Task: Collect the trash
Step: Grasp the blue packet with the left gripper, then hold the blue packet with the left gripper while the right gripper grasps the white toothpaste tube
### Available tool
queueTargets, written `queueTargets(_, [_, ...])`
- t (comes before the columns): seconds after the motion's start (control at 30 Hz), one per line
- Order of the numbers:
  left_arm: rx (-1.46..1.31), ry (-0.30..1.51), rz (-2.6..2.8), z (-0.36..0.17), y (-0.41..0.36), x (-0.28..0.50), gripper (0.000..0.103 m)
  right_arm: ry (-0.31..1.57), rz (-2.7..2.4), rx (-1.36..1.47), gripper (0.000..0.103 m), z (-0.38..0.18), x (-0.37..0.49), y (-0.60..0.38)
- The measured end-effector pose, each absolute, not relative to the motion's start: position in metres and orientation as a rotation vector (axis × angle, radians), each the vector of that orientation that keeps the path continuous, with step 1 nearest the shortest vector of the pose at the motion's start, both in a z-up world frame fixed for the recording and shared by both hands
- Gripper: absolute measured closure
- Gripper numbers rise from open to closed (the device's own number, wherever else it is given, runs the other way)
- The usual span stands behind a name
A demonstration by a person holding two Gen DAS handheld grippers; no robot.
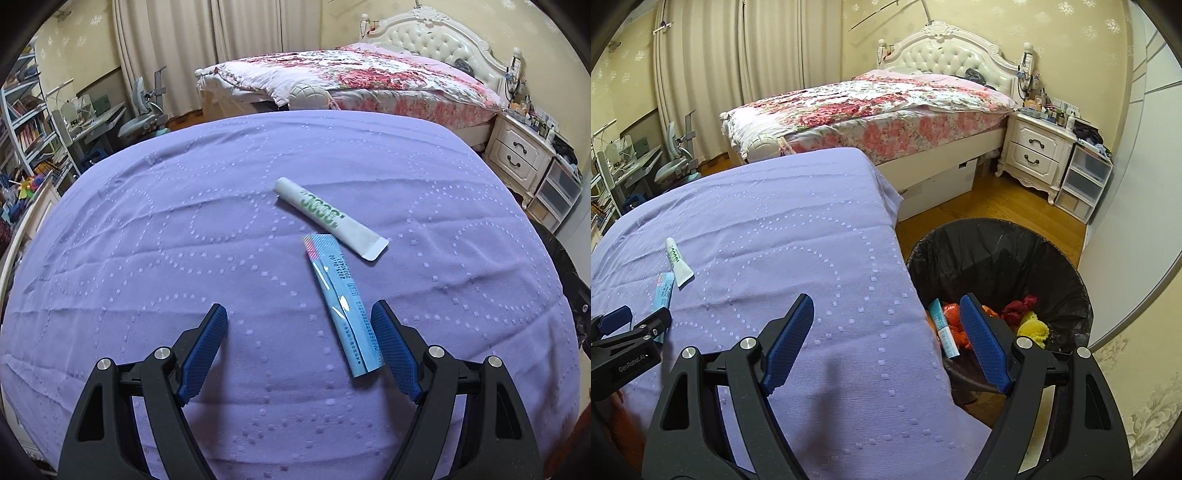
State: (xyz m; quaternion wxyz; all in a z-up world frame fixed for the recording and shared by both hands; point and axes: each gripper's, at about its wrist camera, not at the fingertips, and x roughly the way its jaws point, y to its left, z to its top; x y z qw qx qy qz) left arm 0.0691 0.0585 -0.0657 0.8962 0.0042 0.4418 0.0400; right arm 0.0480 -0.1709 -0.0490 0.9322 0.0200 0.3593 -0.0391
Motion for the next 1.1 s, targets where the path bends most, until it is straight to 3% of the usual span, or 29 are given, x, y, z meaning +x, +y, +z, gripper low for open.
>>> queueTargets(0.13, [0.006,0.910,0.066,-0.065,0.059,0.067,0.026,0.741,-0.071,0.044,0.024,-0.052,0.048,-0.169])
queueTargets(0.57, [0.056,0.883,-0.009,-0.066,0.048,0.072,0.082,0.742,-0.062,0.058,0.024,-0.053,0.048,-0.173])
queueTargets(1.1, [0.029,0.867,0.062,-0.061,0.091,0.064,0.083,0.768,0.098,0.021,0.024,-0.055,0.053,-0.121])
